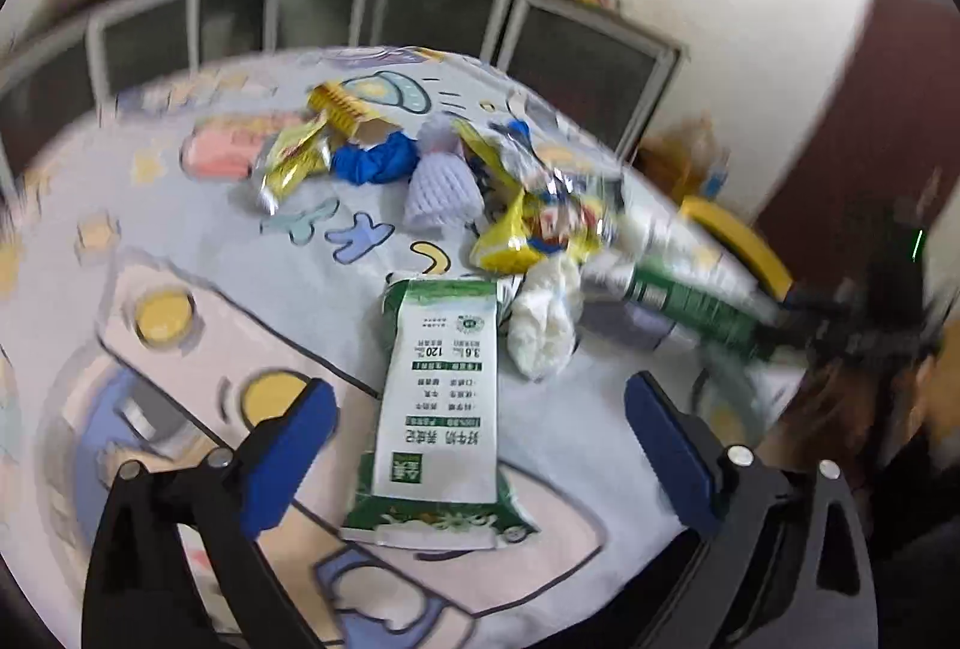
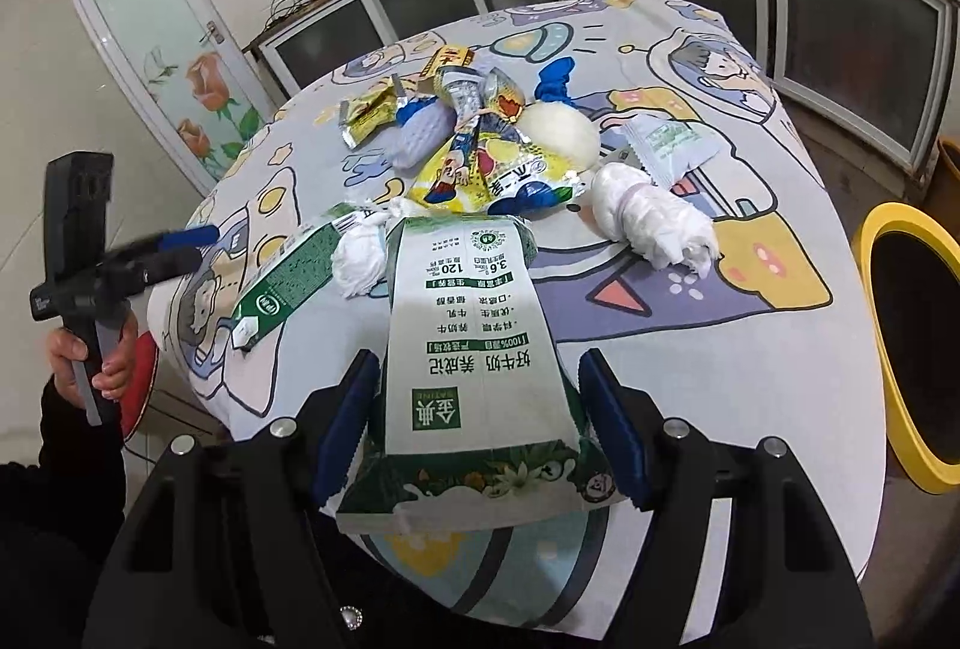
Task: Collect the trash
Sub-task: 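Close the left tool on the milk carton while the right tool grasps a green wrapper, then carry the milk carton to the yellow bin and release it from the left tool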
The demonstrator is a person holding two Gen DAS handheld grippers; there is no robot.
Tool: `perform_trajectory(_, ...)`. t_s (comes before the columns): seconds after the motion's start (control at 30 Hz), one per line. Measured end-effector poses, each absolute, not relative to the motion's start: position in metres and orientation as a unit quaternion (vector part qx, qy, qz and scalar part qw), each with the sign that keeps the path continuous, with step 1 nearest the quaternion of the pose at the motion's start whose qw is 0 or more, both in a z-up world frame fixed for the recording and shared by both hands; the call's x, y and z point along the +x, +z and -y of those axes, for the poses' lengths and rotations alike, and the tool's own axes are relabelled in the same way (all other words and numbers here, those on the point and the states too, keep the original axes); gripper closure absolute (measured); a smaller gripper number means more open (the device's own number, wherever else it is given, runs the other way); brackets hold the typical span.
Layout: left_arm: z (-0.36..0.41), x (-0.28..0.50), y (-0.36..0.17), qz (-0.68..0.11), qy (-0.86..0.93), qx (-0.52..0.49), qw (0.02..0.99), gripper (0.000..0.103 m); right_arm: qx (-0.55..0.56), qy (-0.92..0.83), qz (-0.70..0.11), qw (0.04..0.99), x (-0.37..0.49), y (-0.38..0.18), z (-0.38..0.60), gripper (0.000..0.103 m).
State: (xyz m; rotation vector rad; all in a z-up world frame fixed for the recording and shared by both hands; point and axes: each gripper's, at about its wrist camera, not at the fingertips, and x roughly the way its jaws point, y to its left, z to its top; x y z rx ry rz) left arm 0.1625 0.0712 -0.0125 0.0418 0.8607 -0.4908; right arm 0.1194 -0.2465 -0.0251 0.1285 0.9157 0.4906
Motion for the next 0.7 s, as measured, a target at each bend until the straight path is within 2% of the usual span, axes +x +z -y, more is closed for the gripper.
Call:
perform_trajectory(0.3,-0.034,0.211,-0.07,-0.511,-0.212,0.087,0.829,0.011,0.064,0.248,-0.435,0.863,0.122,-0.027,0.239,0.038)
perform_trajectory(0.37,-0.034,0.22,-0.081,-0.52,-0.19,0.086,0.828,0.044,0.068,0.249,-0.436,0.862,0.123,-0.027,0.24,0.038)
perform_trajectory(0.5,-0.045,0.221,-0.072,-0.512,-0.187,0.047,0.837,0.045,0.068,0.248,-0.434,0.863,0.12,-0.024,0.245,0.039)
perform_trajectory(0.7,-0.061,0.196,-0.03,-0.473,-0.176,0.034,0.863,0.045,0.08,0.247,-0.428,0.866,0.115,-0.019,0.258,0.04)
